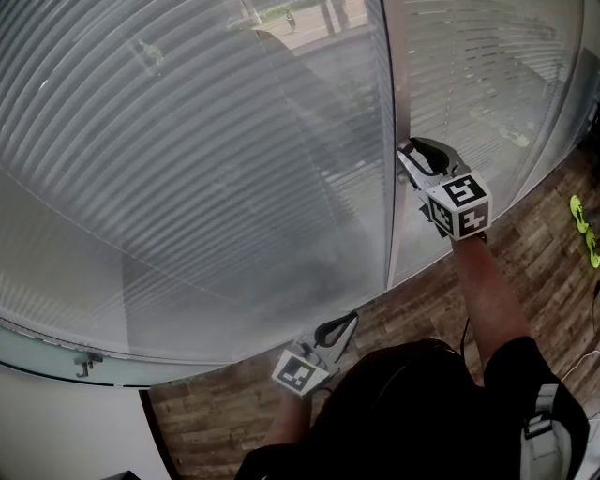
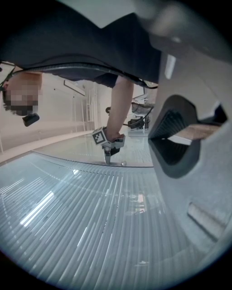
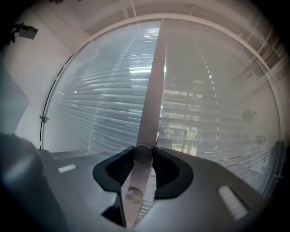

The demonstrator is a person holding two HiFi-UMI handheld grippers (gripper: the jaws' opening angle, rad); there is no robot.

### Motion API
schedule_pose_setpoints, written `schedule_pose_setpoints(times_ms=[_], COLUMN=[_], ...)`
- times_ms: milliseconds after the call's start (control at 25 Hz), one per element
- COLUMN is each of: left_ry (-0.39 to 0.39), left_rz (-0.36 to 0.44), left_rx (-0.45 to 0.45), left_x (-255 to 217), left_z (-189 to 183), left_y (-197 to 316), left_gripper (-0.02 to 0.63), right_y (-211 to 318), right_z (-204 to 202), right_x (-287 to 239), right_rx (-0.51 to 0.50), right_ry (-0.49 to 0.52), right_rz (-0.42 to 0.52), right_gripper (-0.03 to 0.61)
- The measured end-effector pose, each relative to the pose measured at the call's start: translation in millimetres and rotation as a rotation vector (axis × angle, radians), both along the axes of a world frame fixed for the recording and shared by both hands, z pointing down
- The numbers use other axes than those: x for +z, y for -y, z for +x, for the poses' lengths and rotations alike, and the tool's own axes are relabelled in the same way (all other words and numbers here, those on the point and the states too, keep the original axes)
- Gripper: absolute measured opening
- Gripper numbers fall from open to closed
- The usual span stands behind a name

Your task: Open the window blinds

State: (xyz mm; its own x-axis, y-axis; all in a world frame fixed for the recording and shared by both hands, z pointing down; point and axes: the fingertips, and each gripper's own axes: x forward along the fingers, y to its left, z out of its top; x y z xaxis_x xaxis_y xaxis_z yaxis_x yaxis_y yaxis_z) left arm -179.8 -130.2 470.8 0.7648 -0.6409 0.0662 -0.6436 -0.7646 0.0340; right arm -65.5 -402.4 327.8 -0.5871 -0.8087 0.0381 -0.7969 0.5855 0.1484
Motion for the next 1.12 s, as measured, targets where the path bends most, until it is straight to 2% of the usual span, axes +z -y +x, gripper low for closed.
schedule_pose_setpoints(times_ms=[240, 360, 1120], left_ry=[0.004, -0.001, 0.002], left_rz=[-0.005, -0.006, -0.002], left_rx=[0.002, -0.001, -0.001], left_x=[5.1, 5.5, 4.2], left_z=[-0.3, -0.4, 4.2], left_y=[-1.9, -2.8, -3.3], left_gripper=[0.005, 0.005, 0.004], right_y=[0.2, 0.1, 0.1], right_z=[2.2, 2.7, 3.0], right_x=[-4.5, -5.4, -6.1], right_rx=[-0.030, -0.024, -0.019], right_ry=[0.259, 0.324, 0.358], right_rz=[-0.117, -0.136, -0.126], right_gripper=[0.126, 0.126, 0.126])
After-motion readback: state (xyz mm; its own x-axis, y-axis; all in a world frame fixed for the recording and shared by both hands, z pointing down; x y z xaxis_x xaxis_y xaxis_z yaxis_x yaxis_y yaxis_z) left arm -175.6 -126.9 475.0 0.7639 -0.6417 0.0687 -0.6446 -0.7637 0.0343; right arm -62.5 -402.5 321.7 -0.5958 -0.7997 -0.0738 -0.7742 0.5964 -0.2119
